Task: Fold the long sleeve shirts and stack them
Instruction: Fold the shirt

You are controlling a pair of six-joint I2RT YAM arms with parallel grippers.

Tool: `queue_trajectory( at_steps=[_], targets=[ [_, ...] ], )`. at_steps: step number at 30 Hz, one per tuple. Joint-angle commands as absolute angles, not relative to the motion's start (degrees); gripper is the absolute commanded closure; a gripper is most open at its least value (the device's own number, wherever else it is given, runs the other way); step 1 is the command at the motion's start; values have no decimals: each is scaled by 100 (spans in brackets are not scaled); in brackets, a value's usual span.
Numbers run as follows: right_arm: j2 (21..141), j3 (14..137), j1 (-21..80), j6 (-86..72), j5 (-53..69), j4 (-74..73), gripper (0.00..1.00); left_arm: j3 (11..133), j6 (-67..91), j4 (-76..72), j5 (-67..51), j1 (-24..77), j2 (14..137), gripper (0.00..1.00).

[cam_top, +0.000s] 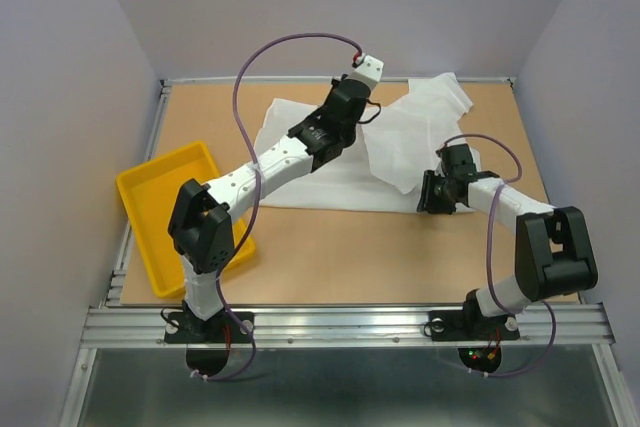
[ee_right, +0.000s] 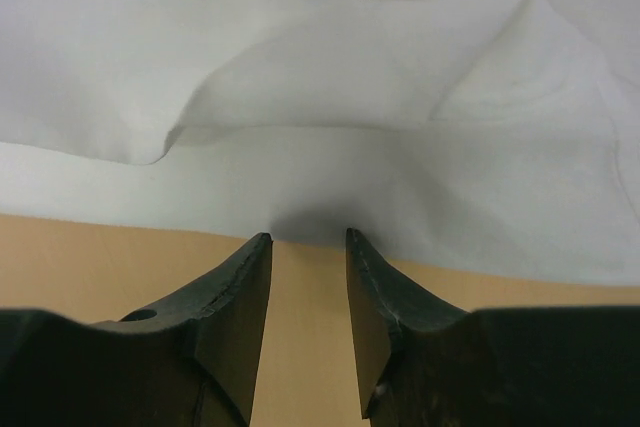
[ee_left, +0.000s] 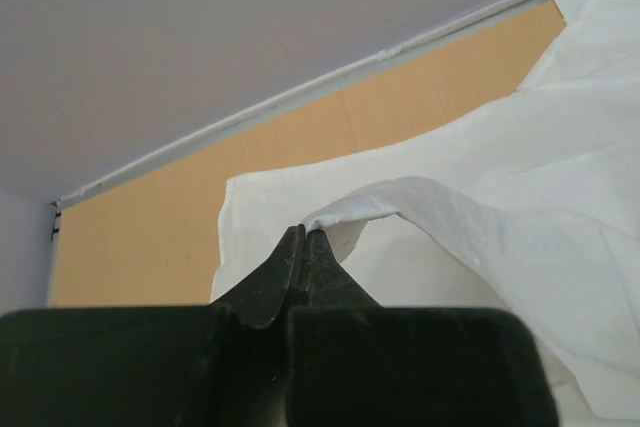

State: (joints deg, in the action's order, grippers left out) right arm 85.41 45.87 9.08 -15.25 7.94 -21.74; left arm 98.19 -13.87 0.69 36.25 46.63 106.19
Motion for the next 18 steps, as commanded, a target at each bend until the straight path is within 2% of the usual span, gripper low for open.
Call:
queue_trajectory(
  at_steps=[1, 4, 6, 12, 18],
  targets=[
    [8104, 4473, 896, -2329, 176, -2065, 59, 9379, -704, -9, 3534, 4693, 9897, 100],
    [7701, 4736, 896, -2460, 18, -2135, 57, 8976, -205, 350, 3437, 4728, 9581, 100],
    [7498, 4965, 896, -2522, -516, -2223, 55, 8825, 86, 579, 3524, 4746, 9466, 100],
    [7277, 5493, 896, -3031, -1273, -2320, 39, 7861, 1326, 1362, 3306, 4807, 8624, 100],
    [7699, 5625, 914, -3313, -1713, -2417, 39, 6490, 2336, 1388, 2147, 4983, 7639, 100]
  ],
)
